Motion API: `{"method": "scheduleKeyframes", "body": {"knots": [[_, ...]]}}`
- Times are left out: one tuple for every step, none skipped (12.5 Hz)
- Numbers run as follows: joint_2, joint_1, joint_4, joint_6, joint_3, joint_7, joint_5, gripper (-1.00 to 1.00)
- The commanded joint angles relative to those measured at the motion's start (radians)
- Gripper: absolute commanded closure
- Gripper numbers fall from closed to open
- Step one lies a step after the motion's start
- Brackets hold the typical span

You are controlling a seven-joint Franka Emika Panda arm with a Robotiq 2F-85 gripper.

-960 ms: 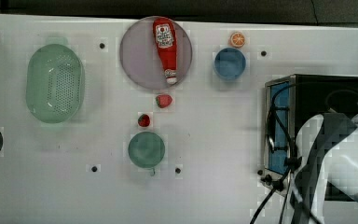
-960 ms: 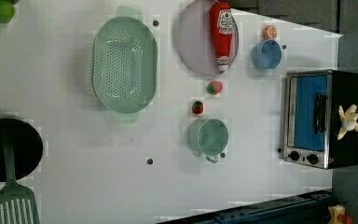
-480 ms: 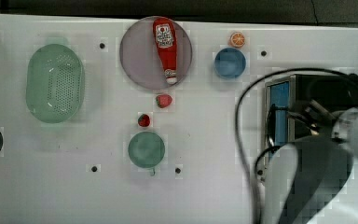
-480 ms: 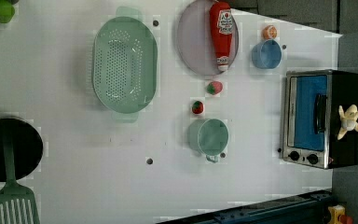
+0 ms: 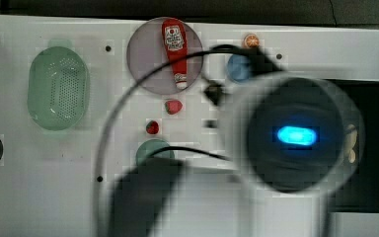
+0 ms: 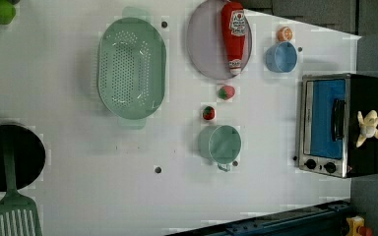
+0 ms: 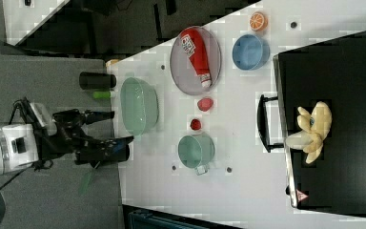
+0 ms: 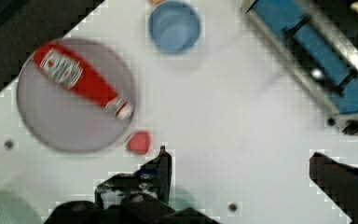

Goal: Pick banana from table and place on oven.

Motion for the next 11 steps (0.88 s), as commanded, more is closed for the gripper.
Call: {"method": "scheduleKeyframes", "body": {"knots": [[0.003, 0.027, -0.008, -0.068, -0.010, 0.186, 0.018, -1.00], [-0.002, 0.027, -0.008, -0.068, -0.012, 0.186, 0.018, -1.00], [-0.005, 0.026, -0.008, -0.068, -0.015, 0.185, 0.017, -1.00], [-0.005, 0.025, -0.008, -0.066, -0.017, 0.185, 0.017, -1.00], [-0.005, 0.024, -0.009, -0.066, -0.017, 0.185, 0.017, -1.00], [-0.004, 0.024, -0.009, -0.066, -0.017, 0.185, 0.017, -1.00], [-0.003, 0.024, -0.009, -0.066, -0.017, 0.185, 0.017, -1.00], [-0.003, 0.024, -0.009, -0.066, -0.017, 0.185, 0.017, -1.00], [-0.002, 0.024, -0.009, -0.066, -0.017, 0.185, 0.017, -1.00], [-0.002, 0.024, -0.009, -0.066, -0.017, 0.185, 0.017, -1.00], [-0.002, 0.024, -0.009, -0.066, -0.017, 0.185, 0.017, -1.00]]}}
